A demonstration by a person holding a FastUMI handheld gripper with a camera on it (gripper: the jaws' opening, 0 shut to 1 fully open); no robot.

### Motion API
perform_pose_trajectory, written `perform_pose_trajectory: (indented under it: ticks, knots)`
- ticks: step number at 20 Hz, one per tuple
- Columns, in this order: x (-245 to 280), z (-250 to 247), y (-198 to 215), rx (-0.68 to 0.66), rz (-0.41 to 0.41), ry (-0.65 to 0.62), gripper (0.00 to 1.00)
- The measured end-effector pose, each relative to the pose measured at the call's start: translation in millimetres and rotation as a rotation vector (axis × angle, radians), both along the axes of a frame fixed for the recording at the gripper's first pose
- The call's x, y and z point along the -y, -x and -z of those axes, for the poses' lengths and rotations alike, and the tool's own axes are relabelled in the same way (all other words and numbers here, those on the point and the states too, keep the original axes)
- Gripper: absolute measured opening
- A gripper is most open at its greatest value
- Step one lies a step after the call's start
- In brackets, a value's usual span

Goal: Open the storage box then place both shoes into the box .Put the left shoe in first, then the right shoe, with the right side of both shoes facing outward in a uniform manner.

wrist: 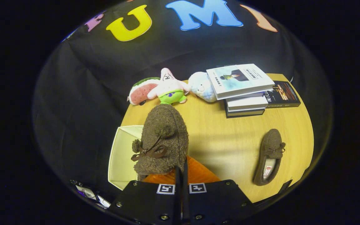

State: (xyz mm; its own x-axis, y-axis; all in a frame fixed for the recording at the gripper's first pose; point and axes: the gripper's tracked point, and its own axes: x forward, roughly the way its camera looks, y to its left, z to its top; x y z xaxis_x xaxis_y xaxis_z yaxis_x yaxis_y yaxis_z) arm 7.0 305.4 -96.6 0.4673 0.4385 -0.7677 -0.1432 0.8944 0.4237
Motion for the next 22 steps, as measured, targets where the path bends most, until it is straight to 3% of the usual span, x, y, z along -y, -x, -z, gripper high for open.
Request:
perform_pose_trajectory:
  ticks: [10,22]
  knots:
    - [-127.6,22.5,5.1,-0.092,-0.078,0.006,0.02]
    - [-200.6,135.8,10.8,-0.268,-0.093,0.201,0.03]
